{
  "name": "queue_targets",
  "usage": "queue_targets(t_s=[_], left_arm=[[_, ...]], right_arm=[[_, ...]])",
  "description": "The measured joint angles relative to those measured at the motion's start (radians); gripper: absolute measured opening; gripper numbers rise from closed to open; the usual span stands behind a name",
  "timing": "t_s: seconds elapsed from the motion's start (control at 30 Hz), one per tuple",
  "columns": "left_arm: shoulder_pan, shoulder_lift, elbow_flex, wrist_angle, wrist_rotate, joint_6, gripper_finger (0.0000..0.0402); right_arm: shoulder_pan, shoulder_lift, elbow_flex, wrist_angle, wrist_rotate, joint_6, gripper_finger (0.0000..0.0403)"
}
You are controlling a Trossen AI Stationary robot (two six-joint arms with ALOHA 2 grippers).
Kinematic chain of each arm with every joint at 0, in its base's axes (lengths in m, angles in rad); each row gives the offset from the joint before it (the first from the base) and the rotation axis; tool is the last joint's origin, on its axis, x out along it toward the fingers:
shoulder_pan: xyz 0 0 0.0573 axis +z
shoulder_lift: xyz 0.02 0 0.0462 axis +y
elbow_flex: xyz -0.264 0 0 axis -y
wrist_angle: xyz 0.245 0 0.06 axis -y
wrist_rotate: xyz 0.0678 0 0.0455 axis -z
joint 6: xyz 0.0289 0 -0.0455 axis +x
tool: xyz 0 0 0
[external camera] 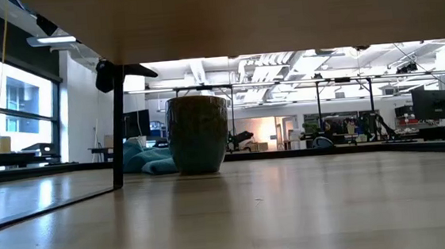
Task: Stack small to large cups/mugs on shelf
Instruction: Put the black mug on the shelf
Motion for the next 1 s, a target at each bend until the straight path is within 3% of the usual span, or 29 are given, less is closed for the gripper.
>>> queue_targets(t_s=[0.33,1.0], left_arm=[[0.0,0.0,0.0,-0.001,0.0,0.006,0.0215],[0.0,0.0,0.0,0.001,-0.002,0.006,0.0215]], right_arm=[[-0.003,-0.004,0.0,0.0,-0.009,0.036,0.0077],[-0.004,-0.035,0.0,-0.001,0.009,0.019,0.0093]])
